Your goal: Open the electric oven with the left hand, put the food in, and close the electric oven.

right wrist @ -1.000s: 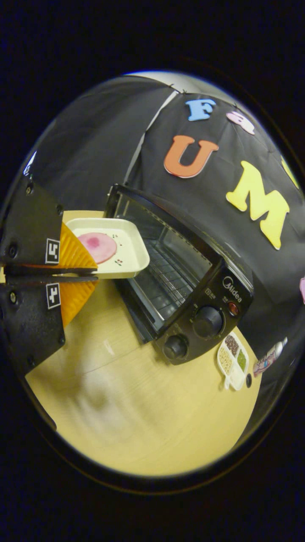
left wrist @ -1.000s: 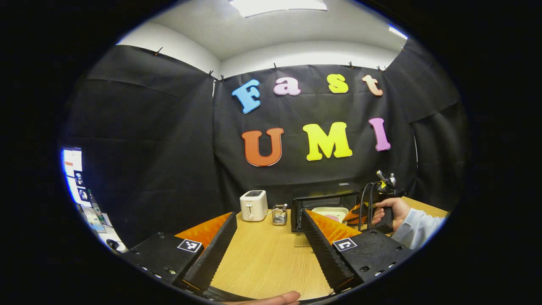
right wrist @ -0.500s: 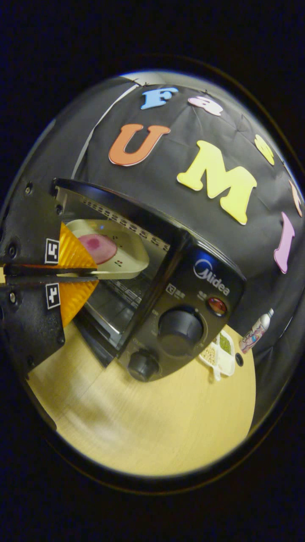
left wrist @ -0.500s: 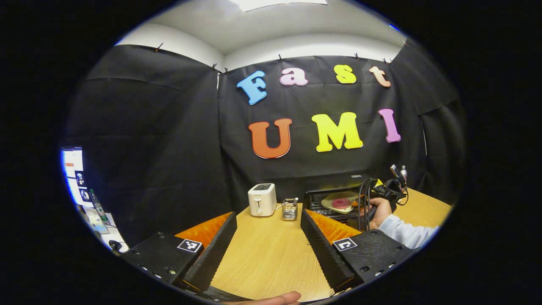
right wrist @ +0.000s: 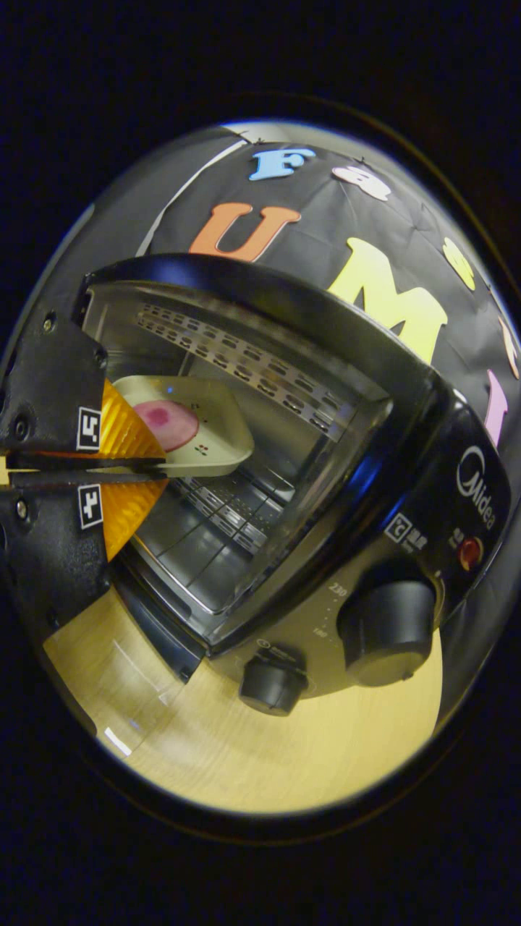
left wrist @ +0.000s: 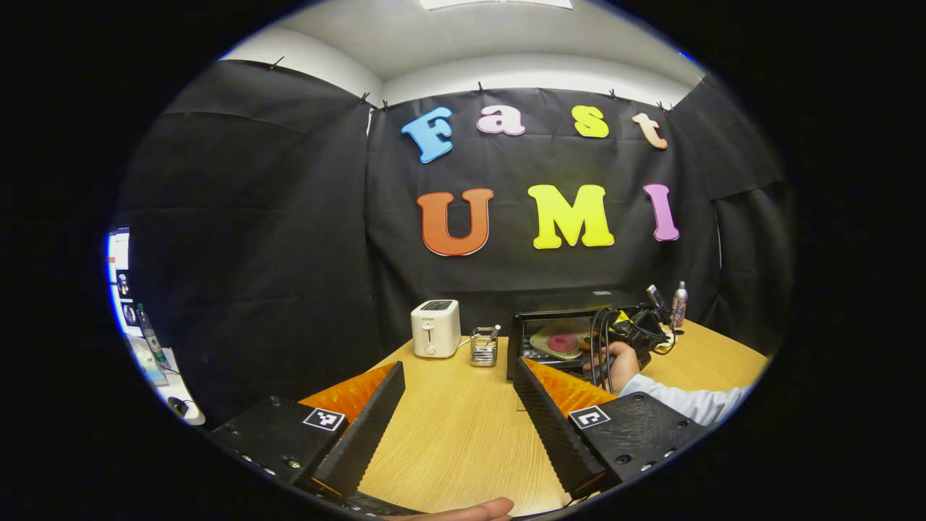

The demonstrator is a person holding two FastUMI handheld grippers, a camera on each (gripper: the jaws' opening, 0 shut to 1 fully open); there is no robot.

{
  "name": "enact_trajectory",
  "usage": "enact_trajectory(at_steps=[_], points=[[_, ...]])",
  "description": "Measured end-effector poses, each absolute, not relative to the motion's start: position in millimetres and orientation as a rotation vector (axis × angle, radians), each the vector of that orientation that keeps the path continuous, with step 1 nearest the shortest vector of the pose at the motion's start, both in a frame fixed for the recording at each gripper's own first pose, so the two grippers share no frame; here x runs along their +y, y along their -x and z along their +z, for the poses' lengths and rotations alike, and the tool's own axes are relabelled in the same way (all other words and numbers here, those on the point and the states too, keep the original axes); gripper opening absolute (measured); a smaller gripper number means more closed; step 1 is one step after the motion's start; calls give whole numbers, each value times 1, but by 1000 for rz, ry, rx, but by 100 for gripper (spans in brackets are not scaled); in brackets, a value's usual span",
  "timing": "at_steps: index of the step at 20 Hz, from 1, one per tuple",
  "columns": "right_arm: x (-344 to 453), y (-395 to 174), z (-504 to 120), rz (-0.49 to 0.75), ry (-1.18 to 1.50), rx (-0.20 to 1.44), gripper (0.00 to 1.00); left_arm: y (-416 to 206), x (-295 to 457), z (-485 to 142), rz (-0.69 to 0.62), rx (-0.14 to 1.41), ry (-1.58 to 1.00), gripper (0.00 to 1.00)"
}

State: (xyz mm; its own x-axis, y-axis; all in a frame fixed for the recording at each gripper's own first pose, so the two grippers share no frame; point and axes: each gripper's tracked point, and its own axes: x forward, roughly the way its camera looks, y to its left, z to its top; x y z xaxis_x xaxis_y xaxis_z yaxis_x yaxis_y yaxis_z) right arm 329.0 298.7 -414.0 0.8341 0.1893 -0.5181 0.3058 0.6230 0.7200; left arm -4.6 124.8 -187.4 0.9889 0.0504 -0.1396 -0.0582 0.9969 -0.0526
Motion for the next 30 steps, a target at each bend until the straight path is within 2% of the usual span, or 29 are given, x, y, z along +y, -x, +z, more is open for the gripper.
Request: enact_trajectory(at_steps=[3,4,7,10,11,12,14,18,19,20,22,25,26,28,29,30], points=[[301,-332,-413,-64,-886,582,5,3,119,-192,27,150,67,96],[301,-331,-414,-63,-872,579,2,2,118,-193,24,155,69,97],[299,-330,-417,-81,-834,572,7,6,119,-197,26,165,65,96],[296,-329,-415,-52,-755,544,3,7,116,-197,19,163,72,96],[292,-327,-414,-55,-725,534,12,7,114,-200,17,174,75,96],[287,-322,-408,-45,-698,518,9,8,114,-201,18,182,78,96],[285,-316,-397,-26,-612,490,27,11,112,-197,15,175,97,97],[274,-289,-377,-2,-472,436,48,23,98,-199,-12,199,129,96],[271,-278,-369,5,-454,422,51,25,98,-195,-11,198,116,97],[269,-270,-361,18,-428,414,63,28,97,-195,-8,203,108,96],[266,-252,-340,53,-384,377,77,32,92,-190,-12,205,109,96],[253,-221,-310,85,-313,322,84,34,82,-187,-32,226,136,96],[250,-213,-300,100,-283,307,92,35,76,-190,-41,248,142,96],[243,-191,-279,134,-239,280,100,35,70,-186,-46,256,135,95],[236,-181,-269,142,-211,265,96,35,66,-183,-51,257,131,95],[226,-172,-259,137,-183,252,96,33,61,-183,-55,262,131,95]])
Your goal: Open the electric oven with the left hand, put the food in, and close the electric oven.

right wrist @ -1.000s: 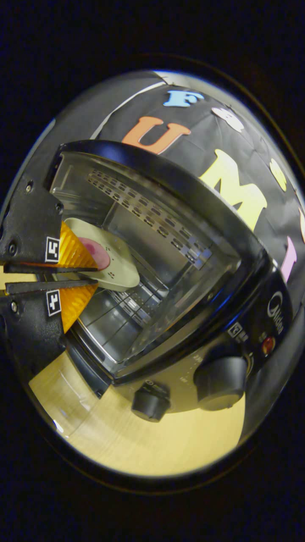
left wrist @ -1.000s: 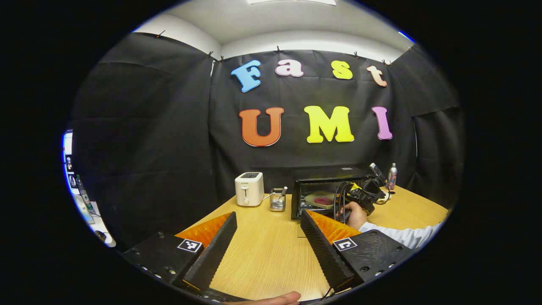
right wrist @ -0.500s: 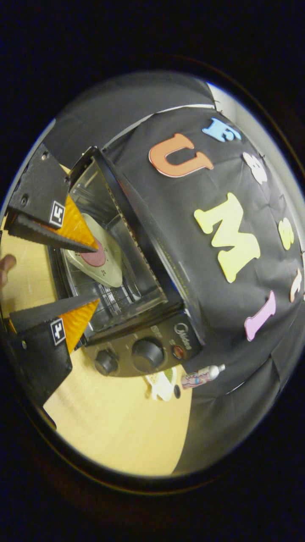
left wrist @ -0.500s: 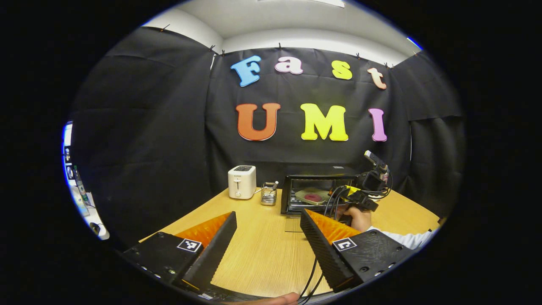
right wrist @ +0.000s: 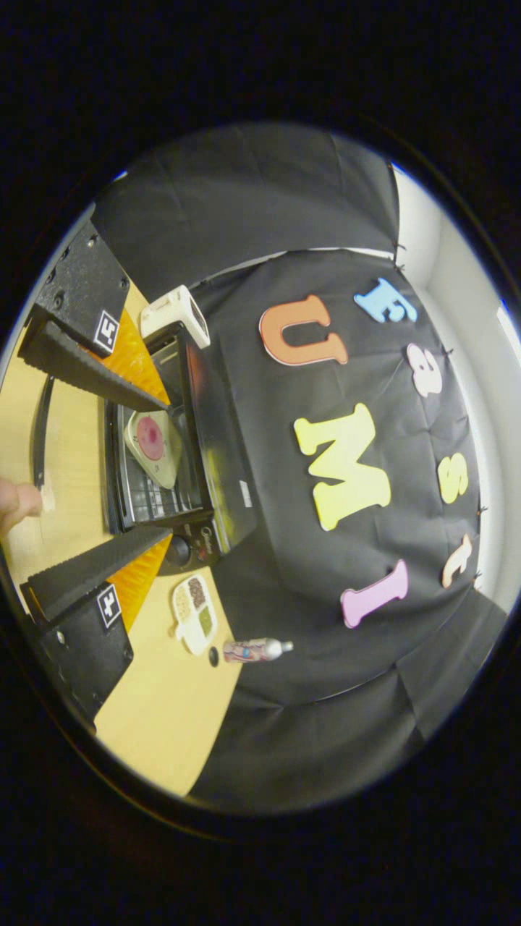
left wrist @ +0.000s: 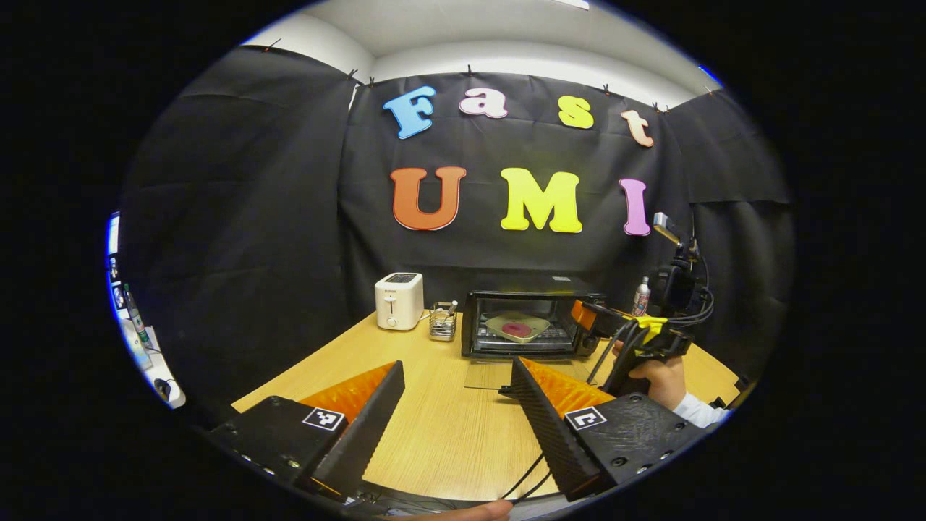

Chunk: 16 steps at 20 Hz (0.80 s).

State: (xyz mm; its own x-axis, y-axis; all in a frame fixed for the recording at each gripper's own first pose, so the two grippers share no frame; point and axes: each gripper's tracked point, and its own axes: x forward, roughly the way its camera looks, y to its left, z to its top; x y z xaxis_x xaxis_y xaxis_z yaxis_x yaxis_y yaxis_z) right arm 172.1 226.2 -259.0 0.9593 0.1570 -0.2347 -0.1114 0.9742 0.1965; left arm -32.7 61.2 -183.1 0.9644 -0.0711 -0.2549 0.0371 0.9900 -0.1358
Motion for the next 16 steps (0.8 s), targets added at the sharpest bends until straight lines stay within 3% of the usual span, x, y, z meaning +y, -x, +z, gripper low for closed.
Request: enact_trajectory(at_steps=[4,5,6,8,14,15,16], points=[[182,-137,-216,124,-42,179,95,18,42,-188,-72,284,112,95],[175,-130,-209,125,-22,180,100,12,39,-189,-66,287,104,95],[169,-123,-202,130,-12,181,96,5,34,-192,-66,296,102,95],[158,-112,-185,144,-16,178,96,-6,17,-202,-90,328,100,95],[104,-88,-133,57,120,67,96,-31,-45,-246,-196,416,53,95],[103,-82,-131,71,117,70,96,-34,-57,-254,-219,433,62,87],[99,-76,-128,80,112,72,96,-38,-69,-263,-243,453,70,95]])
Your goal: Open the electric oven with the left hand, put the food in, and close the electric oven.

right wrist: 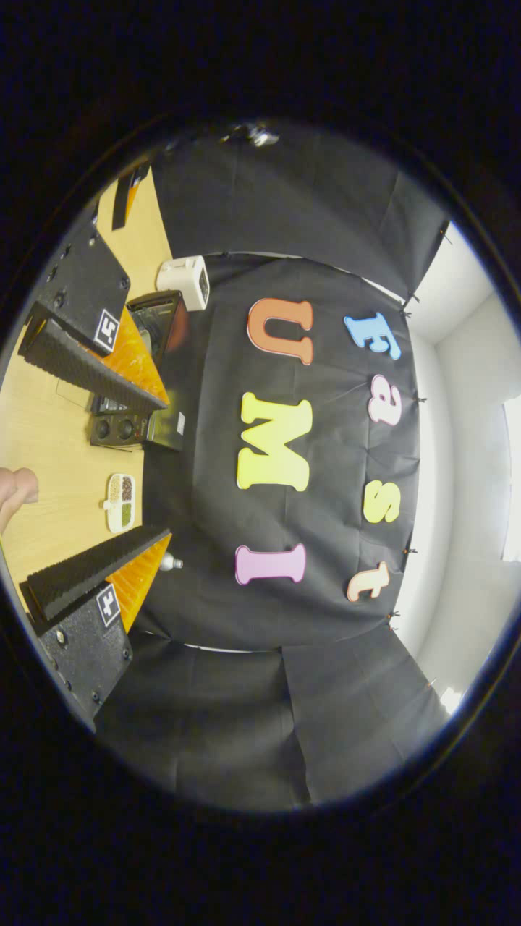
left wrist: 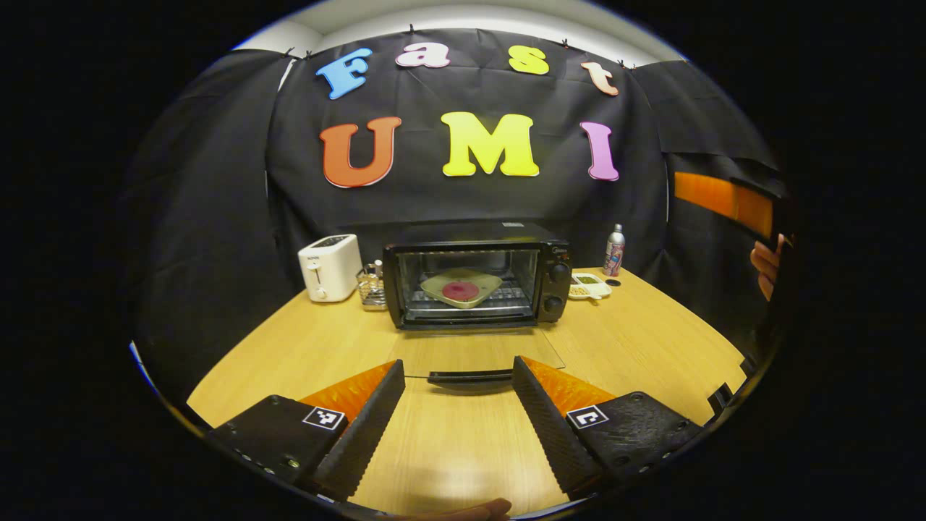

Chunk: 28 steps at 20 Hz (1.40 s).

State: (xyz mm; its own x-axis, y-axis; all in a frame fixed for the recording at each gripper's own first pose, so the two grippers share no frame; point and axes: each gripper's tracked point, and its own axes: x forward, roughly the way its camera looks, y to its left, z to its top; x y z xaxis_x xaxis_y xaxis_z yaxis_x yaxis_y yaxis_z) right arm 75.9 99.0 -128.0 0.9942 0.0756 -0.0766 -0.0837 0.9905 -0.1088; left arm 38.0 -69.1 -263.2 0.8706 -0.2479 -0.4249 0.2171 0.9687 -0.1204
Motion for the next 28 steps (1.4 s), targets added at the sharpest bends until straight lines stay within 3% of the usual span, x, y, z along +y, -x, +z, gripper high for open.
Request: enact_trajectory(at_steps=[5,12,28], points=[[68,-63,-110,74,109,46,100,-51,-107,-315,-311,593,75,96],[12,-50,-116,57,34,53,100,-66,-119,-378,-295,715,42,96],[-14,-44,-117,35,39,107,100,-92,-107,-394,-257,757,33,96]])
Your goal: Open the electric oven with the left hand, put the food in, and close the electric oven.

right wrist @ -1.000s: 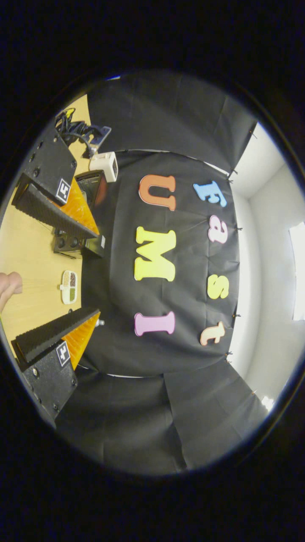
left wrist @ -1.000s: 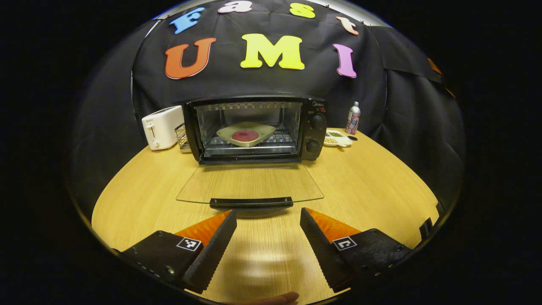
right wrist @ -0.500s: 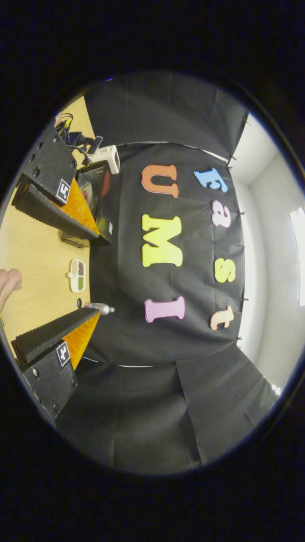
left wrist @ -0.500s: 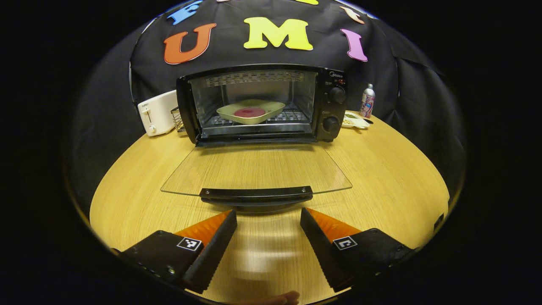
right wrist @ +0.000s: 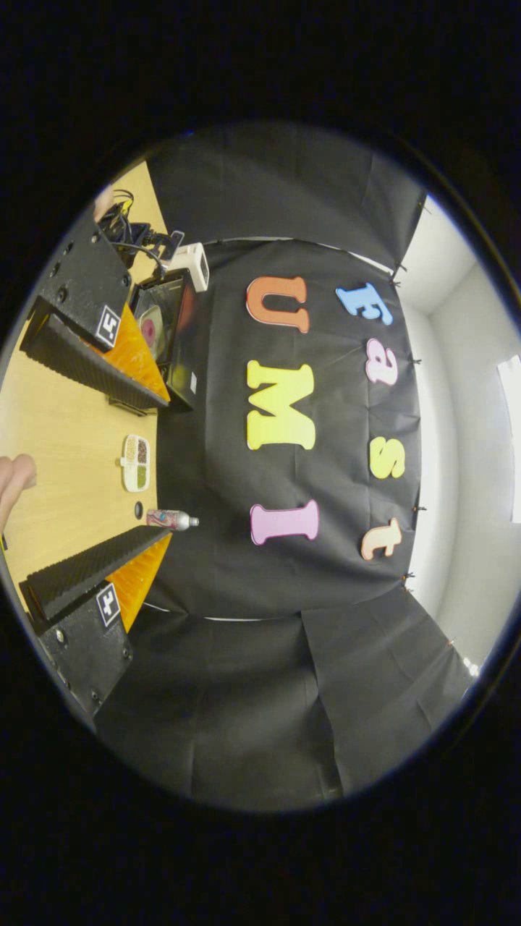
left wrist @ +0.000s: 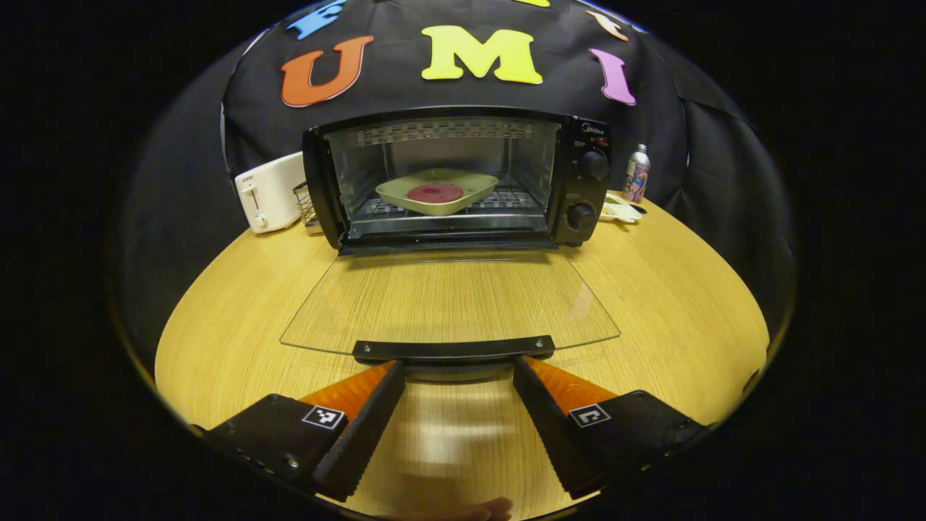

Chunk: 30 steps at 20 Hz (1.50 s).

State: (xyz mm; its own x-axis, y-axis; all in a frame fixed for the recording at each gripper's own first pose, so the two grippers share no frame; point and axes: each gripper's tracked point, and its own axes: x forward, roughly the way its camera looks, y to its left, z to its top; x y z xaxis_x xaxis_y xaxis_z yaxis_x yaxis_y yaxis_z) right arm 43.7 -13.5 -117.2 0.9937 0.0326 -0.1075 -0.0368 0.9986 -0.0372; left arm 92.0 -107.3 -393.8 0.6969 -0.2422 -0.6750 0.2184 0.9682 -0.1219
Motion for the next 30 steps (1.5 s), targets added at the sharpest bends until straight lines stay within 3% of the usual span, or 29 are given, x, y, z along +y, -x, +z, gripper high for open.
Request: enact_trajectory(at_steps=[7,30], points=[[-22,-26,-115,25,21,114,100,-95,-109,-382,-253,769,35,97],[-24,-2,-96,-13,20,96,100,-158,-105,-284,-239,562,11,98]])
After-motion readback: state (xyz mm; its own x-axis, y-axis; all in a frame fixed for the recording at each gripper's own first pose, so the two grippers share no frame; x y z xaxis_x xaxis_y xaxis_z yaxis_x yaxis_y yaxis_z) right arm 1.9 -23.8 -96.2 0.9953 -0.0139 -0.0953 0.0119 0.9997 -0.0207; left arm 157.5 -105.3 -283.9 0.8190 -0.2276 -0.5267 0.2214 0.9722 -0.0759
